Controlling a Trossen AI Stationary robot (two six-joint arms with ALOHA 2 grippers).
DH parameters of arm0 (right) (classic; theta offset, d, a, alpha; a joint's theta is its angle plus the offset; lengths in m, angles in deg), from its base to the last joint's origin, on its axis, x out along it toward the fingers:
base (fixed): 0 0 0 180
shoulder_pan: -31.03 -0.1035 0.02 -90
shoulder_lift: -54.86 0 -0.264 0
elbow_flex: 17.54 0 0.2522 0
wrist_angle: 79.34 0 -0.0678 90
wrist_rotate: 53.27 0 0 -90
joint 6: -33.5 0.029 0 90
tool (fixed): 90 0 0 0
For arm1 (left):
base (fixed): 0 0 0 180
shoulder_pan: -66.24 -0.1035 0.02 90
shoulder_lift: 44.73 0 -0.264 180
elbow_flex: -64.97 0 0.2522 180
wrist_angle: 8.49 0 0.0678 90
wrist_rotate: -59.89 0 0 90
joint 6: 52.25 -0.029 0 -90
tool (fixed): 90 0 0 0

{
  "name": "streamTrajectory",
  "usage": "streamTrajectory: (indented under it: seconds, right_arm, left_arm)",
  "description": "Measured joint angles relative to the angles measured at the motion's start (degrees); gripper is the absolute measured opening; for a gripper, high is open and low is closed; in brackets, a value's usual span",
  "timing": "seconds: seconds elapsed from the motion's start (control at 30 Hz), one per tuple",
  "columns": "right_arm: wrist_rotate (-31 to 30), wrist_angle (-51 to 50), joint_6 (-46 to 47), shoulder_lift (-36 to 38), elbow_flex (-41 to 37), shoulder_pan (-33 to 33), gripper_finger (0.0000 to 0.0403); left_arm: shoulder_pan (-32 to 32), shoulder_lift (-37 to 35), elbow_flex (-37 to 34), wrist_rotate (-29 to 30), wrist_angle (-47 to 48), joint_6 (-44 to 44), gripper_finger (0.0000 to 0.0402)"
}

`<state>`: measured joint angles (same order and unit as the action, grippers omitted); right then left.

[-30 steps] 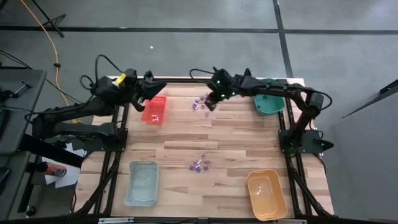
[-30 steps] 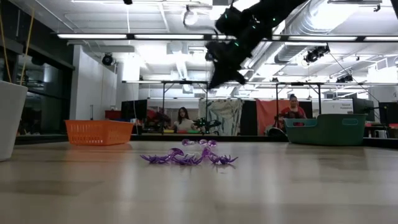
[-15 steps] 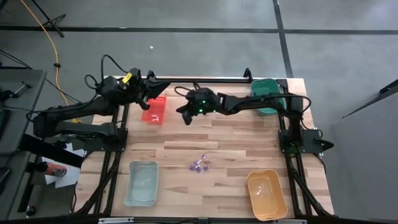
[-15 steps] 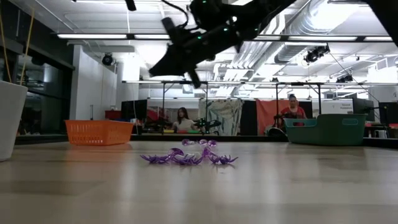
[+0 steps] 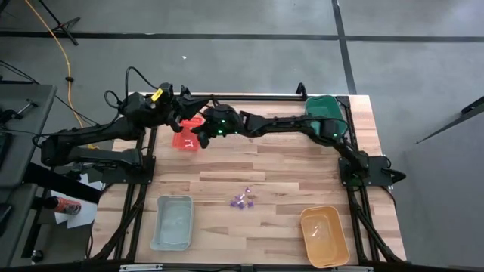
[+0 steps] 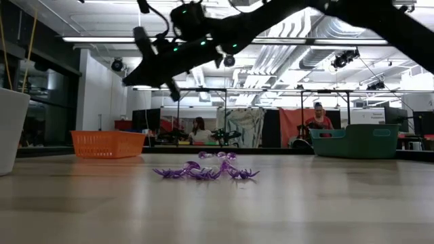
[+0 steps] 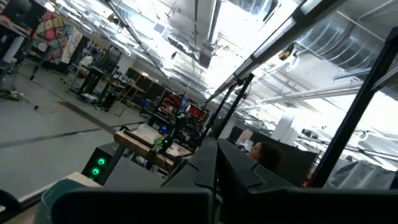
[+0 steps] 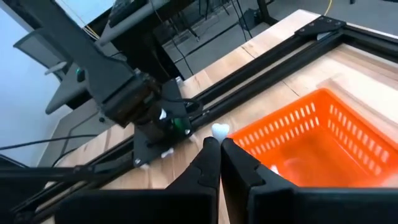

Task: Sort Halloween decoration
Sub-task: Put the white bone toy into the orange bin

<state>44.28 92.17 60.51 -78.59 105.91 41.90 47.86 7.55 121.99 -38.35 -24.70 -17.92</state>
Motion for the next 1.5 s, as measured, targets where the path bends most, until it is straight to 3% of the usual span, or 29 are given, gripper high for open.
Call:
streamTrajectory:
  seconds: [0.23, 0.57, 0.67, 0.93, 1.07, 1.2, 1.5]
  right_arm:
    - [0.0, -3.0, 1.5, -7.4, 9.0, 0.0, 0.0001]
    - [-1.0, -3.9, 0.9, -8.1, 9.6, 0.0, 0.0008]
    - [-1.0, -3.9, -0.3, -8.1, 9.6, 0.0, 0.0036]
    - [-1.5, -3.8, -2.6, -8.1, 9.6, 0.3, 0.0158]
    - [0.2, -5.7, -1.5, -7.5, 9.5, 1.5, 0.0196]
    - [0.3, -15.6, -3.9, -3.5, 9.4, 3.9, 0.0206]
    - [-3.0, -55.2, -25.2, 7.5, 9.5, 6.2, 0.0204]
  left_arm:
    - [0.0, 0.1, 0.0, 0.1, 0.3, 0.2, 0.0]
    - [0.0, 0.1, 0.0, 0.0, 0.0, 1.0, 0.0]
    - [0.0, 0.1, 0.0, -0.1, 0.0, 1.0, 0.0]
    - [0.0, 0.0, 0.0, -0.2, 0.1, 1.0, 0.0]
    - [0.0, -0.1, 0.0, -0.2, 0.0, 1.2, 0.0]
    - [0.0, -0.6, 0.0, -0.2, -0.1, 1.3, 0.0]
    - [0.1, -0.9, 0.0, -0.8, 0.8, 0.1, 0.0]
